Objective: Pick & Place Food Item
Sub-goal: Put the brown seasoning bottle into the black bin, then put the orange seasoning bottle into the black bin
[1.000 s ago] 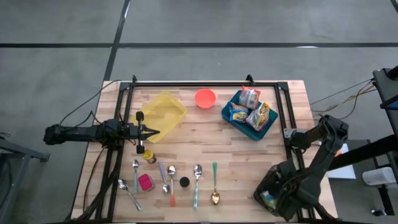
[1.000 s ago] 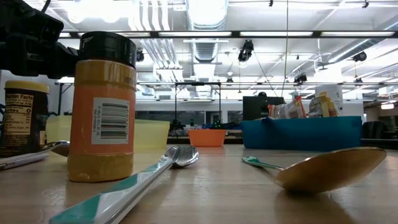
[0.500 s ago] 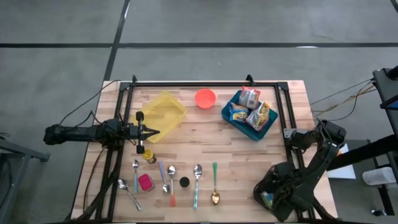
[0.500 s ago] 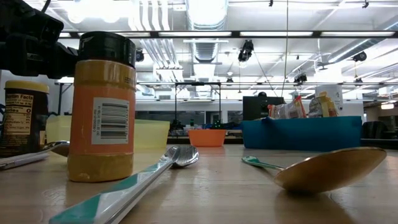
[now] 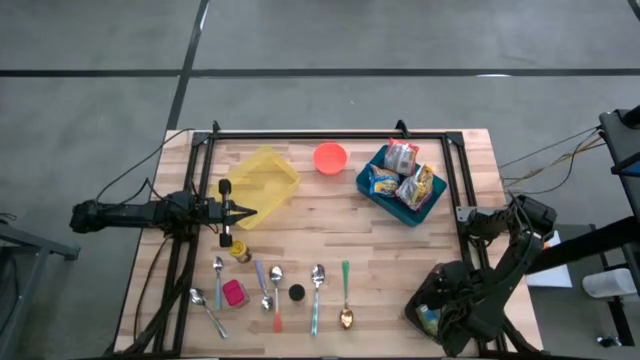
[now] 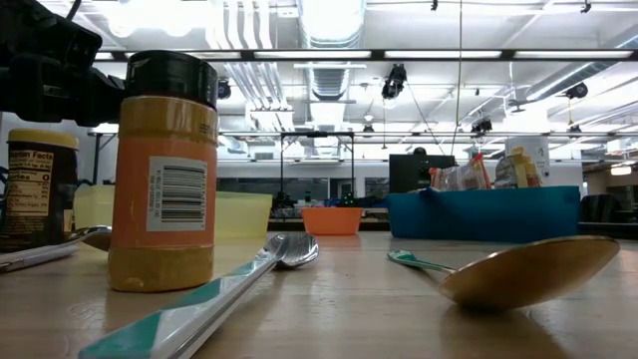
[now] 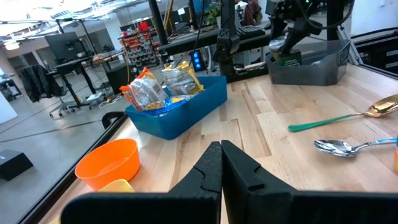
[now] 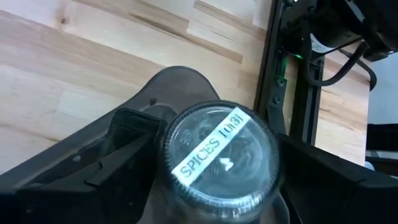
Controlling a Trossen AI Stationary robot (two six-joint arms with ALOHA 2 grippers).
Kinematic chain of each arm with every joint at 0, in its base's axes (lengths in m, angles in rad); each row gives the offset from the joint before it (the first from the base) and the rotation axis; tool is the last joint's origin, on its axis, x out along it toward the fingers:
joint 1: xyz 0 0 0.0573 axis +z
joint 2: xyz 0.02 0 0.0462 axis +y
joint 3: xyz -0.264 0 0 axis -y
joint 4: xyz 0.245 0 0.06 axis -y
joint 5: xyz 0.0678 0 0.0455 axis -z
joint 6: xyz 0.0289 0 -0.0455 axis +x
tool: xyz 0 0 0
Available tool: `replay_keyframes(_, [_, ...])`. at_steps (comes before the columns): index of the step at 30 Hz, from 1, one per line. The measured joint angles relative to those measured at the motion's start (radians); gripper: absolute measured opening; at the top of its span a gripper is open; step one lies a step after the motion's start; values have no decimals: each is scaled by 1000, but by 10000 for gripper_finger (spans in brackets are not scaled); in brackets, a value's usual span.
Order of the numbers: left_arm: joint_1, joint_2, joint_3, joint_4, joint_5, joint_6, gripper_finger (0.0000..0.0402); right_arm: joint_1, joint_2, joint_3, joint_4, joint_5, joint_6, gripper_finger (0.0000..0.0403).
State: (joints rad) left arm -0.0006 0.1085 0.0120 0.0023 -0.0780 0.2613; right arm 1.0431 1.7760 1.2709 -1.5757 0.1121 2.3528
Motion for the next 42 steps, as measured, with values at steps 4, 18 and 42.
replay_keyframes(4, [0, 0, 0, 0, 0, 0, 0, 0, -1, 0, 0, 0, -6, 329])
replay_keyframes(18, [0, 0, 0, 0, 0, 0, 0, -1, -31, 59, 16, -42, -10, 333])
replay_keyframes(42, [0, 0, 0, 0, 0, 0, 0, -10, -136, 83, 5, 94, -47, 334])
